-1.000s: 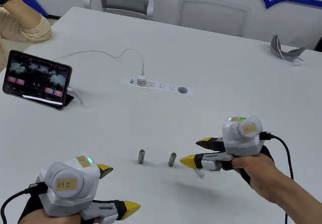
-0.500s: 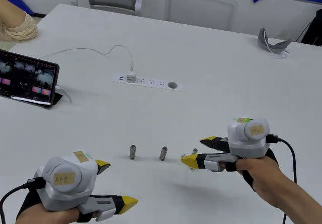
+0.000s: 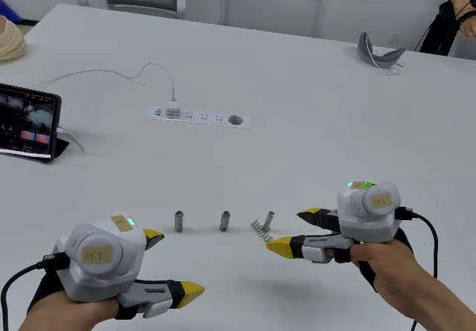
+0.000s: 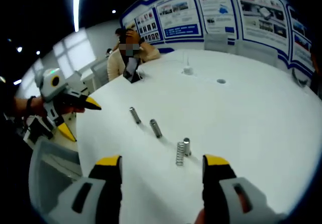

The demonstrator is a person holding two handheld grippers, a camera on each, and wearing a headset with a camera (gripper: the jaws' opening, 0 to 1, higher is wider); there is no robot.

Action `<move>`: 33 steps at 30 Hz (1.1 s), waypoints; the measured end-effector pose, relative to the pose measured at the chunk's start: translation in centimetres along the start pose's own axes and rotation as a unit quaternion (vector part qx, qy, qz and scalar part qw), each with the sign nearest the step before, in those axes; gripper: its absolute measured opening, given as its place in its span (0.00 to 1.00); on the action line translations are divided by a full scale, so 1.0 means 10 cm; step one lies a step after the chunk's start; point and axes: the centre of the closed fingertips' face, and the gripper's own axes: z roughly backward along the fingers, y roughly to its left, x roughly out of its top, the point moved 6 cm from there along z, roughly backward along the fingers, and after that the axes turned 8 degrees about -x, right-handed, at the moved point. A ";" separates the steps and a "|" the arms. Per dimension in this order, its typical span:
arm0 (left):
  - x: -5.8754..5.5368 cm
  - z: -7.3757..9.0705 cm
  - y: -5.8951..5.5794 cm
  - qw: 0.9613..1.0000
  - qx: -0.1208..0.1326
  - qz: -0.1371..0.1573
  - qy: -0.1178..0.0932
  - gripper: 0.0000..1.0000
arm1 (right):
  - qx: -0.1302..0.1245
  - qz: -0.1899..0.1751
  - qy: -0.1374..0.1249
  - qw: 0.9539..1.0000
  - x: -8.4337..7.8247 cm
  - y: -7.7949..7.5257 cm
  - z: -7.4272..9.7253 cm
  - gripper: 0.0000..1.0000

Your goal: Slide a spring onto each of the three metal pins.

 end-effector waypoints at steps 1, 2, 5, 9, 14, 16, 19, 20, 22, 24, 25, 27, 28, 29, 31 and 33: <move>0.01 -0.02 -0.01 1.000 -0.002 -0.002 0.001 0.67 | -0.001 -0.001 0.001 1.000 -0.02 0.00 0.02 0.67; 0.02 -0.03 -0.01 1.000 -0.003 -0.004 0.002 0.67 | -0.002 -0.002 0.001 1.000 -0.03 0.00 0.03 0.67; 0.03 -0.07 -0.03 1.000 -0.009 -0.010 0.006 0.68 | -0.006 -0.006 0.001 1.000 -0.09 -0.01 0.06 0.68; 0.05 -0.13 -0.06 1.000 -0.018 -0.018 0.014 0.68 | -0.010 -0.015 0.000 1.000 -0.18 -0.02 0.10 0.69; 0.08 -0.20 -0.10 0.999 -0.028 -0.029 0.022 0.68 | -0.012 -0.020 0.005 1.000 -0.29 0.00 0.15 0.69; 0.08 -0.24 -0.12 0.998 -0.034 -0.033 0.028 0.68 | -0.011 -0.019 0.008 1.000 -0.32 0.02 0.17 0.69; 0.08 -0.28 -0.15 0.997 -0.042 -0.053 0.043 0.68 | -0.009 -0.018 0.011 1.000 -0.36 0.02 0.20 0.70; 0.08 -0.30 -0.16 0.996 -0.044 -0.057 0.045 0.68 | -0.009 -0.019 0.012 1.000 -0.37 0.03 0.21 0.70; 0.10 -0.33 -0.18 0.995 -0.049 -0.065 0.051 0.68 | -0.007 -0.019 0.013 1.000 -0.40 0.04 0.23 0.70; 0.11 -0.36 -0.19 0.995 -0.053 -0.072 0.055 0.68 | -0.008 -0.019 0.014 1.000 -0.42 0.05 0.26 0.71; 0.12 -0.38 -0.19 0.994 -0.055 -0.075 0.056 0.68 | -0.007 -0.018 0.015 1.000 -0.43 0.05 0.26 0.71; 0.13 -0.42 -0.21 0.993 -0.060 -0.079 0.060 0.68 | -0.007 -0.019 0.015 1.000 -0.46 0.06 0.28 0.71; 0.13 -0.44 -0.22 0.992 -0.063 -0.084 0.064 0.68 | -0.009 -0.018 0.015 1.000 -0.47 0.06 0.29 0.71; 0.14 -0.46 -0.23 0.992 -0.065 -0.087 0.066 0.68 | -0.009 -0.019 0.015 1.000 -0.48 0.06 0.30 0.71; 0.14 -0.49 -0.24 0.991 -0.069 -0.093 0.071 0.68 | -0.010 -0.022 0.016 1.000 -0.50 0.07 0.32 0.71; 0.15 -0.53 -0.25 0.989 -0.074 -0.099 0.076 0.68 | -0.010 -0.022 0.017 1.000 -0.52 0.08 0.35 0.71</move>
